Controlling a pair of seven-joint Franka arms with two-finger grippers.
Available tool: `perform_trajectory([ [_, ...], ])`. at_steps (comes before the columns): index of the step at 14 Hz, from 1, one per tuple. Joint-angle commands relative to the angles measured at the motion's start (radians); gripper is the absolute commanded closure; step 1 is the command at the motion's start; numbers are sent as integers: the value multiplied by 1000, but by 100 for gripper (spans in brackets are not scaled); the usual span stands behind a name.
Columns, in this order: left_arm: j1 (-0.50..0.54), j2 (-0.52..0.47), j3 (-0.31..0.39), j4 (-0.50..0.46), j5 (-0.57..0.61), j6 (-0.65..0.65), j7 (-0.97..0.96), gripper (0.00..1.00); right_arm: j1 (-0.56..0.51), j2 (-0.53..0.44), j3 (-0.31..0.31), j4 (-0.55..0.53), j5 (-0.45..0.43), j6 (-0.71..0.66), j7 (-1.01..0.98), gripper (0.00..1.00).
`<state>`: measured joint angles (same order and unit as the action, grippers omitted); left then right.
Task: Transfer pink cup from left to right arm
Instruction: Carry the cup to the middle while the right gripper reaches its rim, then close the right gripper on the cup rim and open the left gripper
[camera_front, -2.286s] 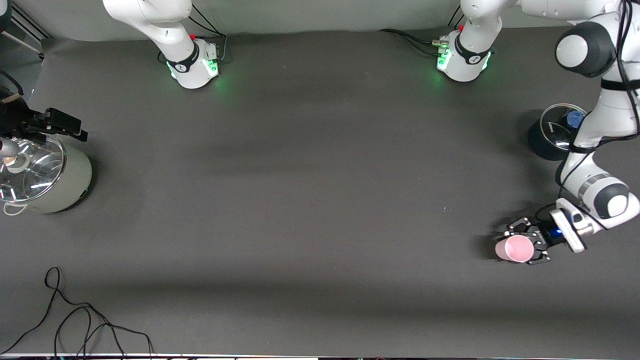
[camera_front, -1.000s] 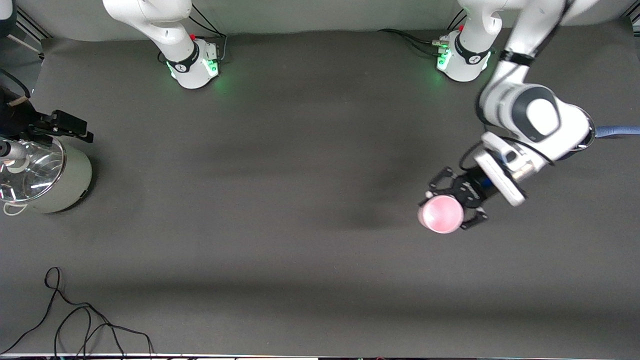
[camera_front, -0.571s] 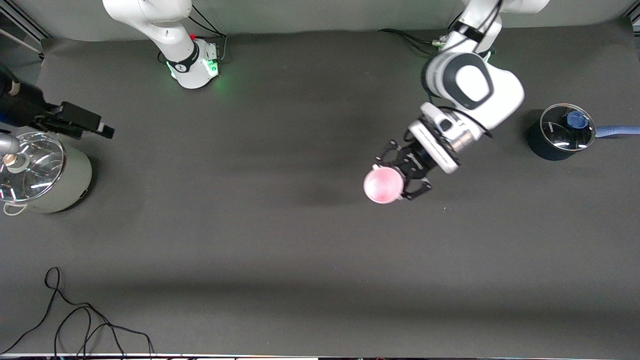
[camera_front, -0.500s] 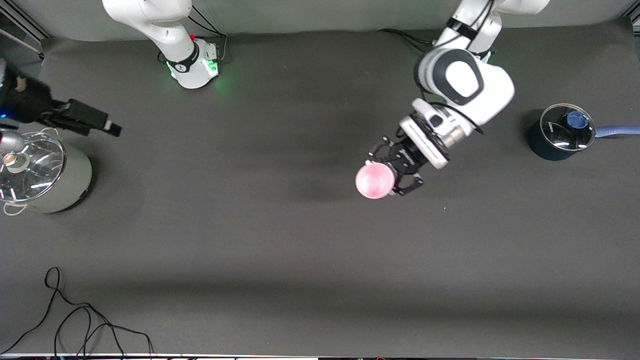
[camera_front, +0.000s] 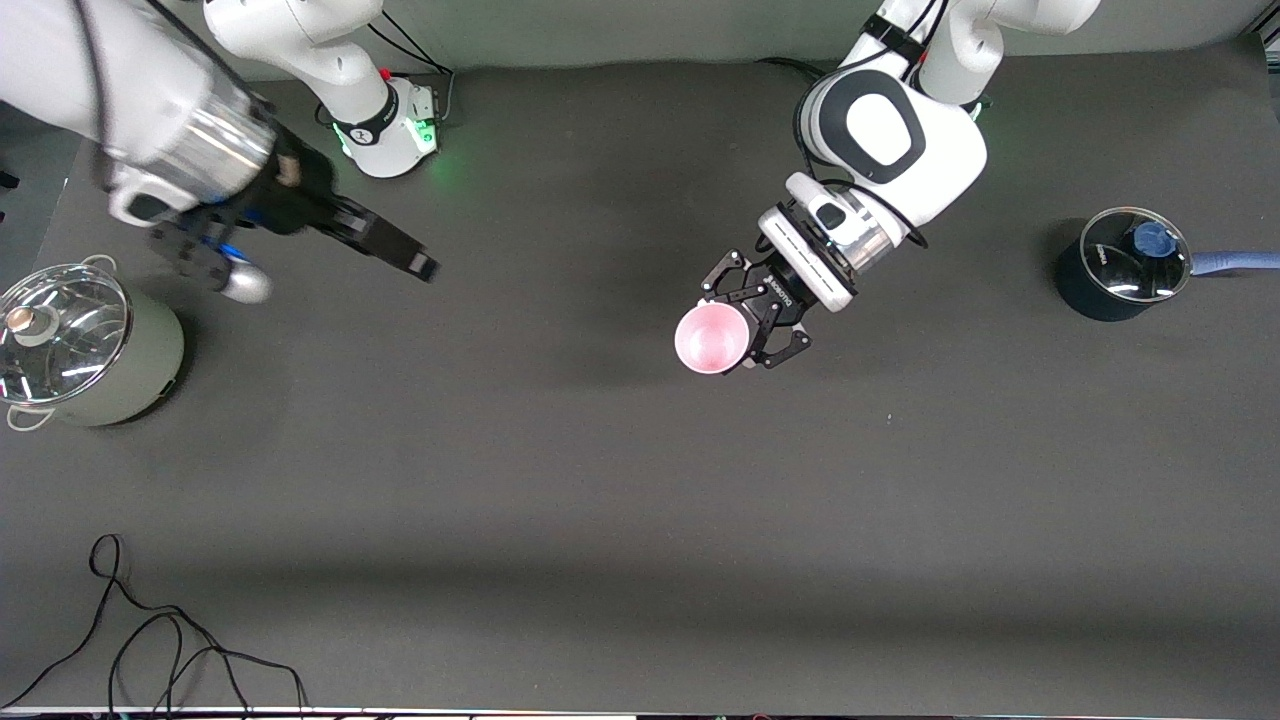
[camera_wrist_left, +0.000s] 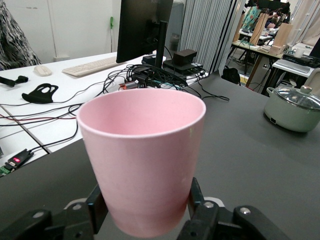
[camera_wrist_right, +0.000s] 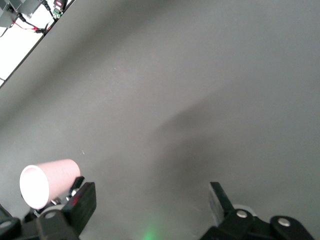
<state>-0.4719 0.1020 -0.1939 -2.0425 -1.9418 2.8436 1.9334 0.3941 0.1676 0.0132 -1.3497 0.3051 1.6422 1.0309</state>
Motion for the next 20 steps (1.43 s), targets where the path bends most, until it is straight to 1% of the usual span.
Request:
perform_trajectory([
  [1, -24, -31, 14, -2, -19, 23, -7, 48, 76, 124, -10, 148, -35, 34, 186, 0],
  [3, -25, -31, 14, -1, -19, 25, -7, 48, 129, 183, -10, 191, -47, 111, 289, 0],
  [5, -31, -27, 14, -1, -20, 26, -7, 47, 198, 216, -10, 195, -133, 194, 369, 0],
  [7, -33, -24, 14, 1, -22, 39, -7, 47, 244, 251, -10, 196, -159, 296, 451, 1],
  [9, -45, -19, 14, 4, -22, 40, -7, 47, 288, 279, -10, 204, -202, 358, 478, 0],
  [12, -50, -13, 14, 14, -22, 52, -8, 47, 322, 322, -10, 237, -207, 366, 475, 0],
  [16, -54, -11, 14, 16, -23, 54, -8, 46, 347, 360, -10, 241, -207, 367, 462, 2],
  [20, -63, -8, 14, 18, -23, 54, -22, 46, 348, 389, -9, 241, -205, 372, 460, 4],
])
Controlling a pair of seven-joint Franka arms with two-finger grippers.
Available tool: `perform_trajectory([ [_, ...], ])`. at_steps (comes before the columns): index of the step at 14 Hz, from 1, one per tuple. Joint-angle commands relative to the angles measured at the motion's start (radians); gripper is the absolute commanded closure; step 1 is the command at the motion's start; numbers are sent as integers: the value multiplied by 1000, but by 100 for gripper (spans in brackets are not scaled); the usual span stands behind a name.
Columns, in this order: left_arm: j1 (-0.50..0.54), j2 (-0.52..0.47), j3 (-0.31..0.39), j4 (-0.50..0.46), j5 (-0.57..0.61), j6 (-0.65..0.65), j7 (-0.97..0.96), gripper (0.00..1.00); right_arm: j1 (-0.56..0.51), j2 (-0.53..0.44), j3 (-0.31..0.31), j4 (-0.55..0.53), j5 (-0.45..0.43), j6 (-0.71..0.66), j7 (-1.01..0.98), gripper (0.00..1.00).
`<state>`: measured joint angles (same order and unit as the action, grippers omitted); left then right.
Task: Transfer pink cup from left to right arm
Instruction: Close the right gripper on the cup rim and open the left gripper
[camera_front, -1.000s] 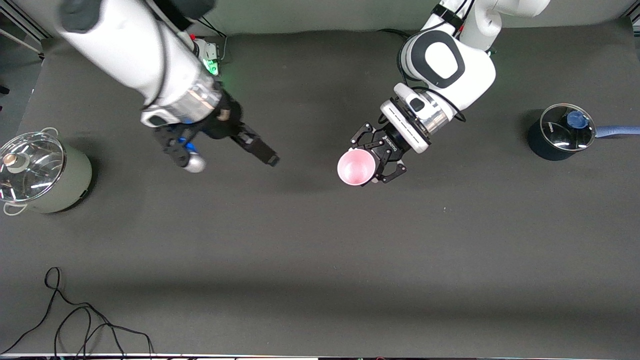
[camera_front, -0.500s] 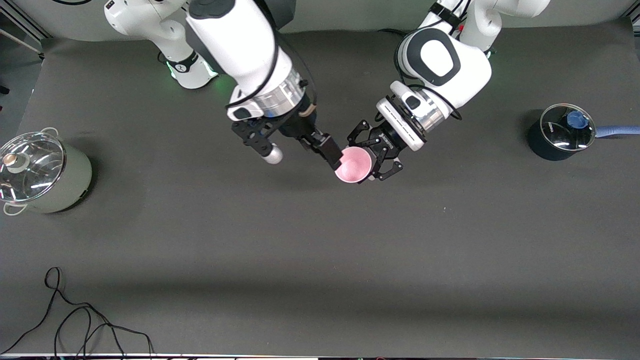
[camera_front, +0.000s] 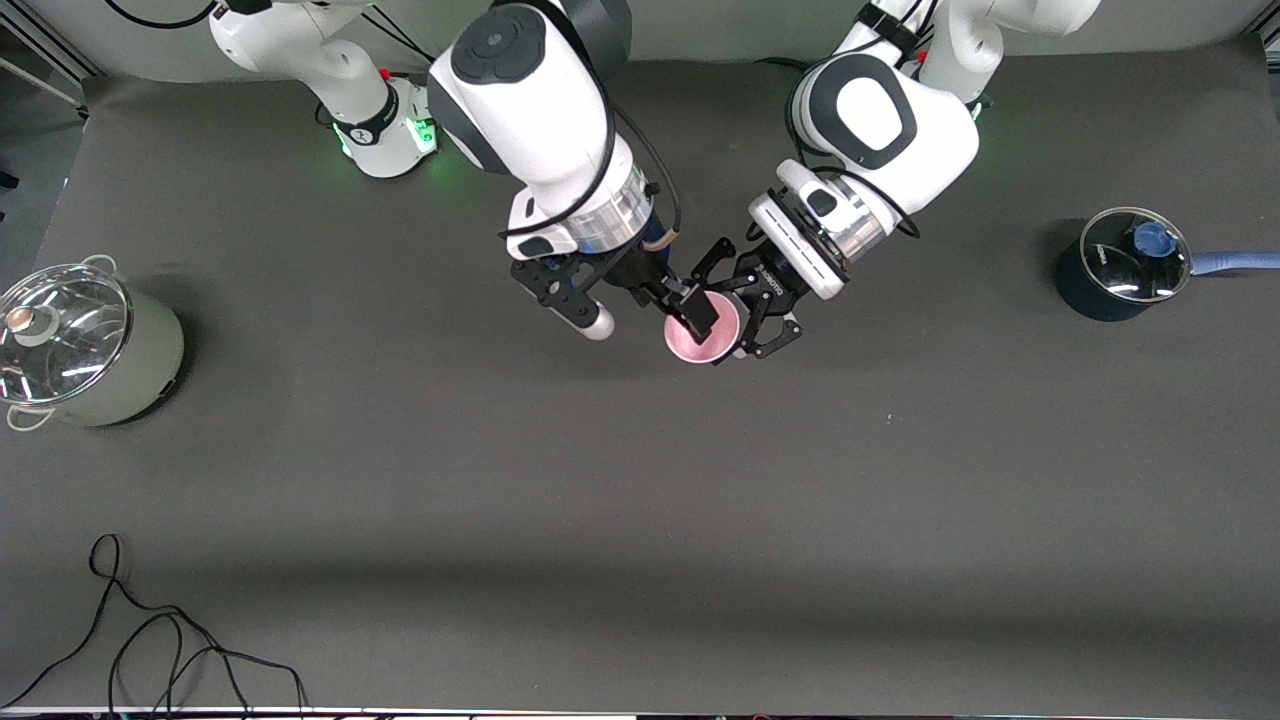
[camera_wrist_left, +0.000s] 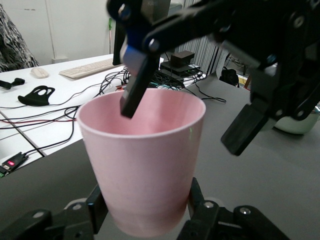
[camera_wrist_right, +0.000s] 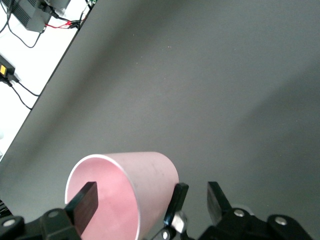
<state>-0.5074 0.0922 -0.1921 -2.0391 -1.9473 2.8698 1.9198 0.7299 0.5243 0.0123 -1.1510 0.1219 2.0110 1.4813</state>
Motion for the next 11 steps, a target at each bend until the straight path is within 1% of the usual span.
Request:
perform_trajectory([
  [1, -28, 3, 13, 17, -18, 29, -8, 46, 14, 36, -8, 42, -22, 8, 8, 14],
  [2, -30, 3, 13, 19, -18, 42, -8, 46, 14, 36, -8, 42, -21, 8, 8, 51],
  [3, -30, 4, 13, 22, -18, 43, -8, 46, 14, 36, -6, 42, -21, 8, 7, 99],
  [6, -31, 6, 13, 25, -16, 45, -8, 43, 13, 34, -8, 45, -21, 8, 5, 100],
  [11, -30, 9, 13, 30, -16, 49, -8, 42, 11, 34, -8, 40, -21, 5, -75, 100],
])
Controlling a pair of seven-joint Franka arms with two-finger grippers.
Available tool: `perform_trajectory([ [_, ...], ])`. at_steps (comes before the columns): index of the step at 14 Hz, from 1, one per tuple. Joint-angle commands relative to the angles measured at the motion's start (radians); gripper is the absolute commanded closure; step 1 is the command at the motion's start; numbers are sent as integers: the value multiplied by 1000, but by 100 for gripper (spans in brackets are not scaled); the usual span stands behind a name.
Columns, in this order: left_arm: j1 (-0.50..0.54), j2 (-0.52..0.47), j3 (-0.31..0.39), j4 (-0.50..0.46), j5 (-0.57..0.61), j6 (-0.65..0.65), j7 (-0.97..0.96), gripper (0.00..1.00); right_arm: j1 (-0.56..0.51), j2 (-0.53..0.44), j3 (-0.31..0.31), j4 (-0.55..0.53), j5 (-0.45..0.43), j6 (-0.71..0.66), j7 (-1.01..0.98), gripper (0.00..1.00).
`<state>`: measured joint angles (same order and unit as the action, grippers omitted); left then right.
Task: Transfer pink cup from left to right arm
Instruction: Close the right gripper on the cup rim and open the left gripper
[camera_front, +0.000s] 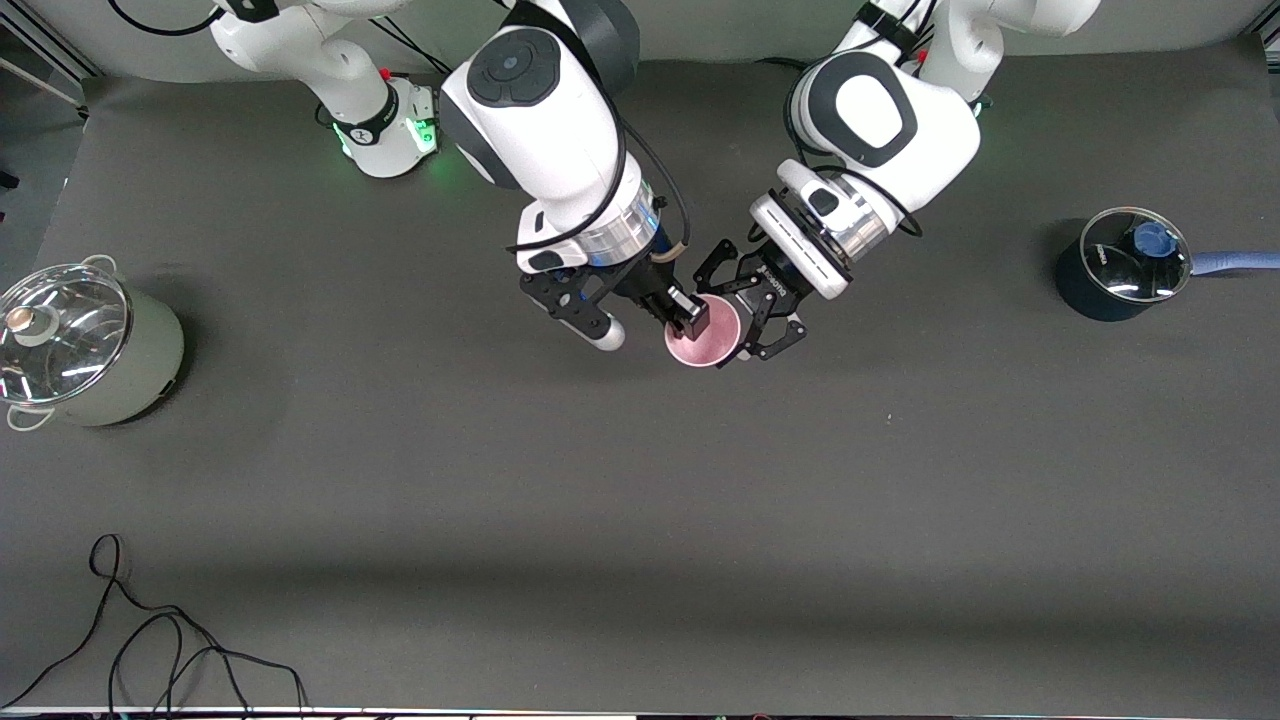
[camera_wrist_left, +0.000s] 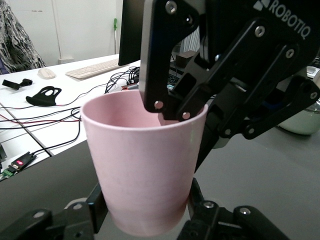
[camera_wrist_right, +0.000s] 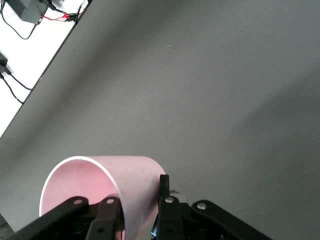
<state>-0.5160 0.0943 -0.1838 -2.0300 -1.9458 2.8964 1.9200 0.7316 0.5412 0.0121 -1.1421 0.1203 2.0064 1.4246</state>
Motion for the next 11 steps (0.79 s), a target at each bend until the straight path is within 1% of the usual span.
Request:
perform_trajectory([
  [1, -22, 7, 4, 20, -18, 23, -9, 40, 9, 17, -8, 32, -19, 9, -18, 100],
  [3, -22, 8, 4, 22, -19, 23, -10, 39, 9, 14, -9, 32, -19, 6, -21, 100],
  [4, -21, 8, 4, 23, -19, 23, -10, 35, 9, 13, -9, 32, -19, 5, -21, 100],
  [5, -21, 8, 4, 25, -19, 23, -10, 27, 6, 11, -9, 32, -19, 2, -23, 100],
  [6, -21, 8, 4, 27, -19, 24, -10, 13, 2, 8, -9, 32, -18, 2, -24, 100],
  [8, -21, 7, 4, 30, -18, 32, -39, 1, -1, 3, -9, 27, -19, 0, -32, 100],
  [11, -30, 10, 4, 40, -18, 52, -45, 1, -9, -1, -18, 27, -19, -49, -119, 100],
])
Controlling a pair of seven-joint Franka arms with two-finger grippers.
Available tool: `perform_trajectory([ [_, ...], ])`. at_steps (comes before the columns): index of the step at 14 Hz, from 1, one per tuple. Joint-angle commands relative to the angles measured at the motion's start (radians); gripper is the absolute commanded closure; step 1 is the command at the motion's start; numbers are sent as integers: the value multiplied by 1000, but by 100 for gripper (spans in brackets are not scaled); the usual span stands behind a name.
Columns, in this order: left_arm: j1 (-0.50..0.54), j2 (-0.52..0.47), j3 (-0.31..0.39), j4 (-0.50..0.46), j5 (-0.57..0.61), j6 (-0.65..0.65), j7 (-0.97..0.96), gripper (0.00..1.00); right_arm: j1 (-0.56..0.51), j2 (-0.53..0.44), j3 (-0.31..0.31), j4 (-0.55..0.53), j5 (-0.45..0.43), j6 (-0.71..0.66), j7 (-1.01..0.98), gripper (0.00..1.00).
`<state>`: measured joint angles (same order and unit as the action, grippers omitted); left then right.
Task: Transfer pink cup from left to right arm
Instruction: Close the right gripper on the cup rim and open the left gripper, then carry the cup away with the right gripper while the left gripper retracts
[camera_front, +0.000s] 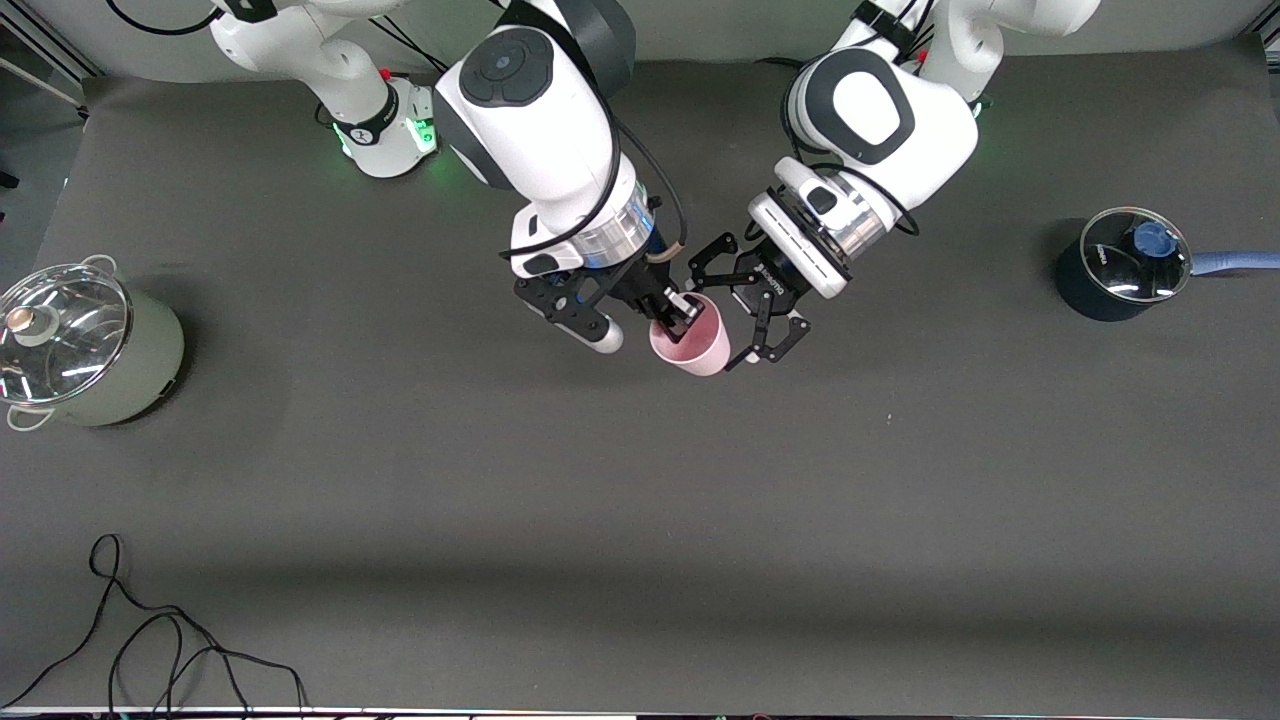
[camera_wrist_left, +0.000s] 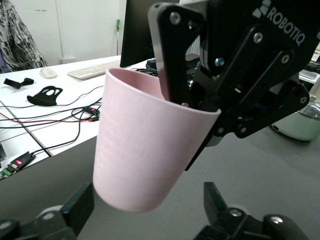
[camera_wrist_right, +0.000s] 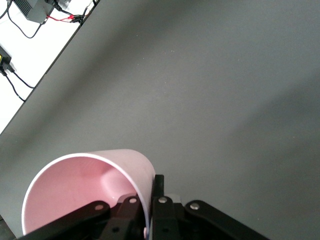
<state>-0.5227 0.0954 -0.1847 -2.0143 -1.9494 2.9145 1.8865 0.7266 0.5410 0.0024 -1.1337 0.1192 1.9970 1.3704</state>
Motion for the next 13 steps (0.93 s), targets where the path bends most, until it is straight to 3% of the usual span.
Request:
perform_trajectory([
  [1, -23, 9, 5, 25, -14, 34, -12, 1, -15, -7, -13, 17, -13, -73, -124, 100],
  [5, 41, 15, 16, 17, 3, -6, -4, 1, -134, -82, -13, 14, -4, -288, -386, 100],
  [8, 169, 3, 16, -23, 59, -180, -3, 1, -249, -157, -13, -36, -3, -444, -609, 100],
  [10, 239, -11, 16, -67, 105, -288, -3, 1, -334, -238, -15, -141, -4, -471, -808, 100],
  [12, 320, -22, 18, -113, 176, -415, -4, 1, -377, -306, -65, -240, -6, -466, -1006, 100],
  [13, 370, -25, 18, -135, 217, -484, -4, 1, -377, -328, -120, -276, -6, -465, -1087, 100],
])
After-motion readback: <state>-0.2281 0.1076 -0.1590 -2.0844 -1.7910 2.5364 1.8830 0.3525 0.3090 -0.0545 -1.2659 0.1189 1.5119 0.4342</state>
